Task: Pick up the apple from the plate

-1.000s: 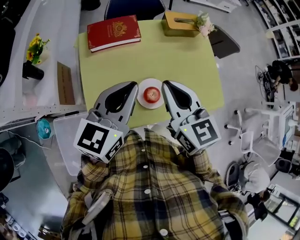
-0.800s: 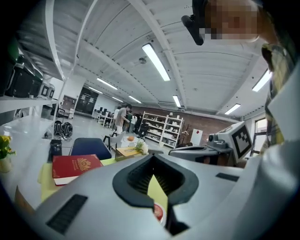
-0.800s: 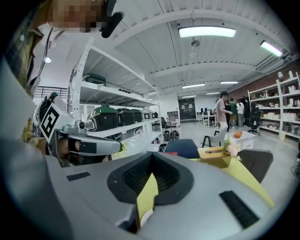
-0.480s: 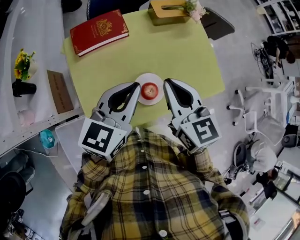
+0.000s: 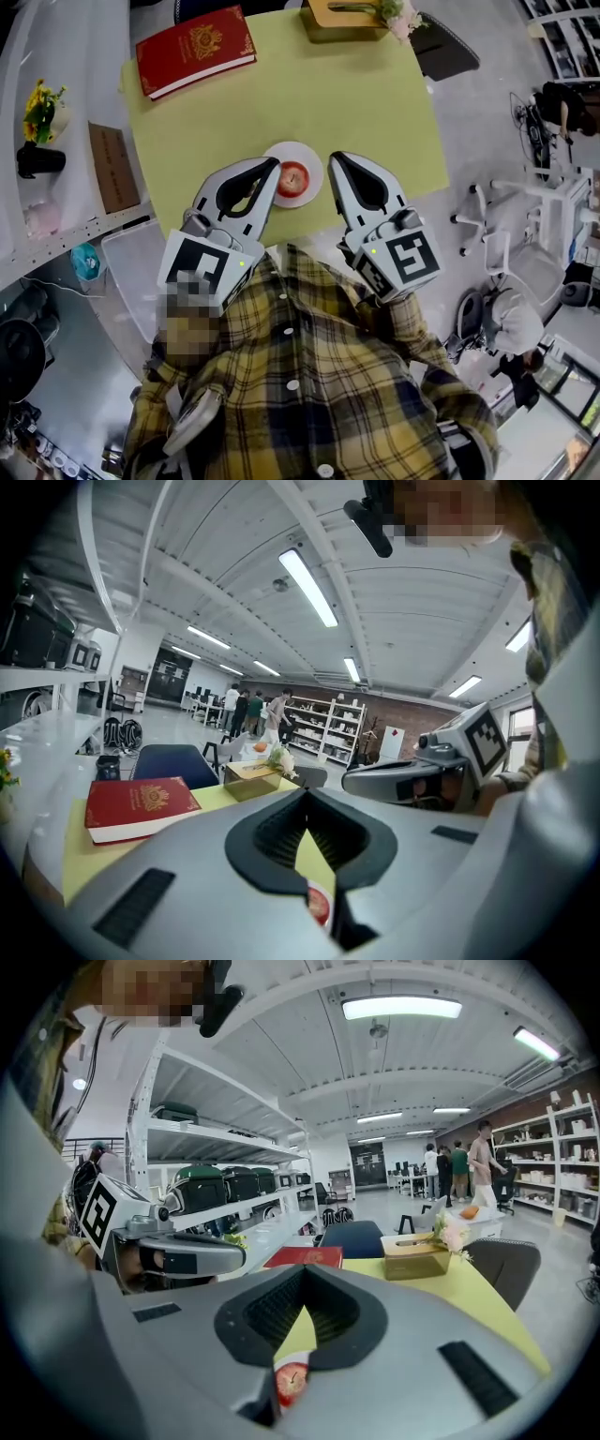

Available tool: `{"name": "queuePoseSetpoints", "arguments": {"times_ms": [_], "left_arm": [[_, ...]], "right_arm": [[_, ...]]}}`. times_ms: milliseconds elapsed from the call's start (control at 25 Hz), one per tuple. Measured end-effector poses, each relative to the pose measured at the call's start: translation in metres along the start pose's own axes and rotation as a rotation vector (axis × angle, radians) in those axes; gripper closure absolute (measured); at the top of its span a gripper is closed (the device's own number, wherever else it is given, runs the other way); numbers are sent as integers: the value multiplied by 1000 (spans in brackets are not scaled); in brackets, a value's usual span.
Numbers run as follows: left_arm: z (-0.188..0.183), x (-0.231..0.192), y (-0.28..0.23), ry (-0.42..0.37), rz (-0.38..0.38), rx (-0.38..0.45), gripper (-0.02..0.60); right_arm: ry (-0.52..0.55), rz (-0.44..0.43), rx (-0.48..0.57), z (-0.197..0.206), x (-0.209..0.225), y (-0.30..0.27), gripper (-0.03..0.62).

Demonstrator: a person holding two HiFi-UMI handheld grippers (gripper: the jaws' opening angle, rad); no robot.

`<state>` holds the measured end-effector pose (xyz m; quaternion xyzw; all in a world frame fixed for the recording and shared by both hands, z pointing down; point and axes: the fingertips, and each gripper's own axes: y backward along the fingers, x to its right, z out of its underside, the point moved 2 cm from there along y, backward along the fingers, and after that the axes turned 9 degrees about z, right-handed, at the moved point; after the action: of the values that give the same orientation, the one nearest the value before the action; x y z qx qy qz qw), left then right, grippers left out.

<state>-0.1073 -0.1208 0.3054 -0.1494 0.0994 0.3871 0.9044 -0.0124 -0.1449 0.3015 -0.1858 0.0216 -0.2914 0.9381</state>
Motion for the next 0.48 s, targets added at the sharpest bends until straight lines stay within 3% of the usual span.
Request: {"name": "queuePoseSetpoints", "arguments": {"times_ms": [480], "left_arm": [[19,1,-10,4,56,-26,556]], "right_arm": [[-2,3,-18,10,5,-3,597]]}}
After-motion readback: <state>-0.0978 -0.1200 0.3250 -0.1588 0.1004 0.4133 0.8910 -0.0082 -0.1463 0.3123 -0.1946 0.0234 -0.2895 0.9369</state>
